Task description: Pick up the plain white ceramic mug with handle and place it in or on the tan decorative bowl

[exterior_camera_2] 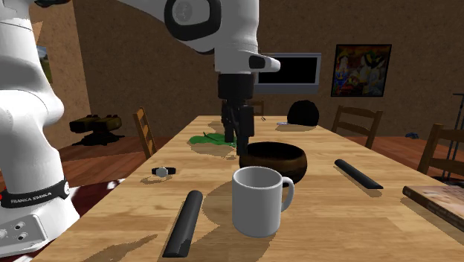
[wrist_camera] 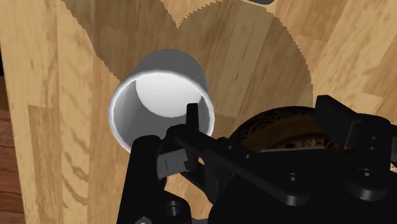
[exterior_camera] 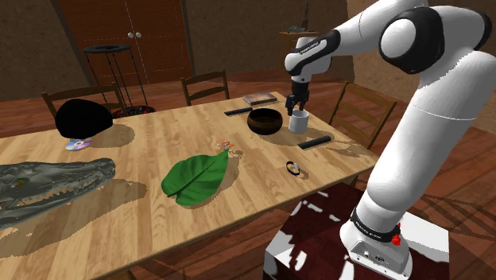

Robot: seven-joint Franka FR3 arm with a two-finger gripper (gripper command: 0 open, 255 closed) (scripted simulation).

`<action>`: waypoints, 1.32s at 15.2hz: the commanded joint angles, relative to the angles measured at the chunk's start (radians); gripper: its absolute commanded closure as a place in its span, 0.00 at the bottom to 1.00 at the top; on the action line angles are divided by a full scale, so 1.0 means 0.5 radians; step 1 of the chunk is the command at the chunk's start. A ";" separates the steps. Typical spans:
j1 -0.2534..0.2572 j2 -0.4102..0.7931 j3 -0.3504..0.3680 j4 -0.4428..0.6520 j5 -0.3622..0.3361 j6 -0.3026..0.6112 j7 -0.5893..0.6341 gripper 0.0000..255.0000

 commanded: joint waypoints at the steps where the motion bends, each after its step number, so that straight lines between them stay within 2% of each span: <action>1: -0.027 0.167 -0.027 0.112 0.057 0.025 -0.084 0.00; 3: -0.052 0.263 -0.038 0.179 0.091 0.035 -0.135 0.00; 10: -0.065 0.363 -0.026 0.081 0.149 0.222 -0.175 0.00; 18: -0.065 0.362 -0.026 0.081 0.149 0.221 -0.175 0.00; 19: -0.065 0.362 -0.026 0.081 0.149 0.221 -0.175 1.00; 20: -0.065 0.362 -0.026 0.081 0.149 0.221 -0.175 1.00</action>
